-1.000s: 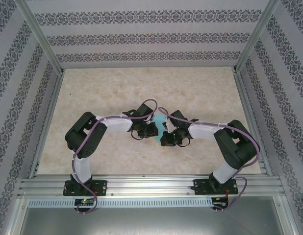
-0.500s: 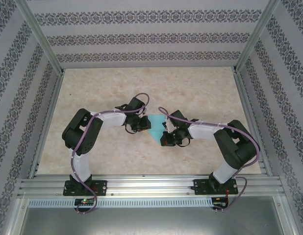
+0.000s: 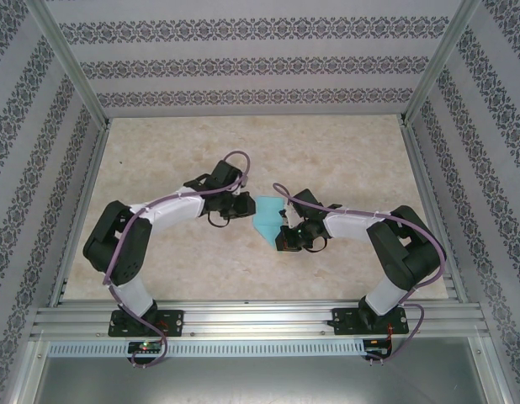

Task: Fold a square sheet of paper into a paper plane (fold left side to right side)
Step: Third fold the triangle at the center of the table.

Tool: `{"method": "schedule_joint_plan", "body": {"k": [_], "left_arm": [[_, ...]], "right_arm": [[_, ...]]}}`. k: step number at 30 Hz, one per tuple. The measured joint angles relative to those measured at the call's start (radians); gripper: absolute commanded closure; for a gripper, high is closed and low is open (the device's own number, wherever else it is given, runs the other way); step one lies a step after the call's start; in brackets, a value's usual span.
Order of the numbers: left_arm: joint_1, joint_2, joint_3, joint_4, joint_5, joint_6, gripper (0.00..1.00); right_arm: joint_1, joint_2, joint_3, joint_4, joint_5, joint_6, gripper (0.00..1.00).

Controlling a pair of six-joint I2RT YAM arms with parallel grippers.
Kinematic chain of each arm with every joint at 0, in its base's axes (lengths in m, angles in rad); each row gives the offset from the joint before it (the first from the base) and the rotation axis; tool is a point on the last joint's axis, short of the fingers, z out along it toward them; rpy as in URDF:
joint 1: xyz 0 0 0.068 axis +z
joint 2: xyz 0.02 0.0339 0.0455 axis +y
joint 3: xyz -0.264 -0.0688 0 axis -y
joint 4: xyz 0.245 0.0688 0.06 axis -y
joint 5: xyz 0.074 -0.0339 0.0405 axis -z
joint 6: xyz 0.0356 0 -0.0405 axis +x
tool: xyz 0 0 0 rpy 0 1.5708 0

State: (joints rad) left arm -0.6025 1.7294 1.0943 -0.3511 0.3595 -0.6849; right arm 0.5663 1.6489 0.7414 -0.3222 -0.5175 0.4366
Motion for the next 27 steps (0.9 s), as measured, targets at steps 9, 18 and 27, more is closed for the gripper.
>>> {"method": "schedule_joint_plan", "body": {"k": [9,18,27], "left_arm": [[-0.098,0.142,0.010,0.037,0.042,-0.008,0.83],[-0.098,0.195,0.035,0.038,0.030,-0.008,0.84],[-0.098,0.197,0.035,0.039,0.027,-0.013,0.85]], "right_arm": [[-0.006,0.002,0.000,-0.002,-0.007,0.000,1.00],[-0.011,-0.019,-0.005,-0.011,0.016,0.022,1.00],[0.002,-0.137,-0.015,-0.036,0.046,0.134,0.99]]}}
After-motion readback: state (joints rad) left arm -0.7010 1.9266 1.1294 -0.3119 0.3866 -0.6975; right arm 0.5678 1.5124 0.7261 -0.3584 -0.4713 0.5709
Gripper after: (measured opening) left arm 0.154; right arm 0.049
